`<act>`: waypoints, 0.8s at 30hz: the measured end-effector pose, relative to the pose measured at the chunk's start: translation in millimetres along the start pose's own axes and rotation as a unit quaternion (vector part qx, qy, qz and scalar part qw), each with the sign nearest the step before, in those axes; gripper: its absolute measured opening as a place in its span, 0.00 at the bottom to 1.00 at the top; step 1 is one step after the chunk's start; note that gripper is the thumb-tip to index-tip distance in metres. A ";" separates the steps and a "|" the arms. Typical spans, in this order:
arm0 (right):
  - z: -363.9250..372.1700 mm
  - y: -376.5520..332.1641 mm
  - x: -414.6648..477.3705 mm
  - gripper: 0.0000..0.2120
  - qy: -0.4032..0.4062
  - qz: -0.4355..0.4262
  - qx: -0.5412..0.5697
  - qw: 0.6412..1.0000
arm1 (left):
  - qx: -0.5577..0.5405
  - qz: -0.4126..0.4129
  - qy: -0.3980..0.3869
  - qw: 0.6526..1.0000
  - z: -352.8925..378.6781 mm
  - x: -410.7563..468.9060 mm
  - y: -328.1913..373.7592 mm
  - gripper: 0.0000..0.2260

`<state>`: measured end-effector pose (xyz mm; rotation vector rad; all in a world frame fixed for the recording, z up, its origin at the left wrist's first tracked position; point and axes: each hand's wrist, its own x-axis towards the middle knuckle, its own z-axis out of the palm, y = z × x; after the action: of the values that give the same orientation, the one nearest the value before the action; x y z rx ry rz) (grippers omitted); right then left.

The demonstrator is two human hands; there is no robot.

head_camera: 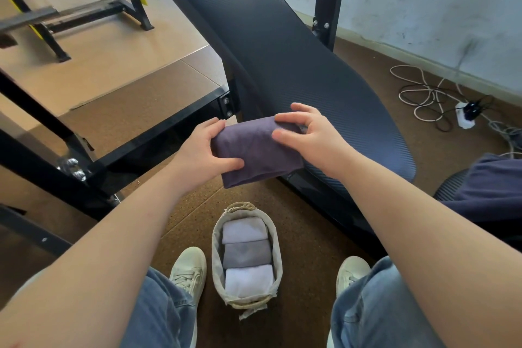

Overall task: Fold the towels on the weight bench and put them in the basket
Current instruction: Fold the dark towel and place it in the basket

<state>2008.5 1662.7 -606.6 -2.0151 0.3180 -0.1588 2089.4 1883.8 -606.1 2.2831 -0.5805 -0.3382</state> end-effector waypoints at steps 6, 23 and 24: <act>-0.7 3.0 -0.8 0.33 -0.054 -0.056 -0.190 0.979 | 0.068 0.008 0.029 0.997 3.7 -0.7 1.6 0.40; 0.8 4.8 -2.8 0.26 -0.009 -0.022 0.037 0.999 | -0.136 0.020 0.072 0.988 4.3 4.0 -9.2 0.18; -0.1 4.9 -2.7 0.26 -0.011 -0.023 0.059 0.998 | -0.137 0.022 0.071 0.988 3.7 3.5 -9.3 0.18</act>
<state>2005.2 1661.3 -610.9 -1.9057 0.2432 -0.1787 2093.8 1885.6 -615.5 2.0087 -0.4792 -0.2172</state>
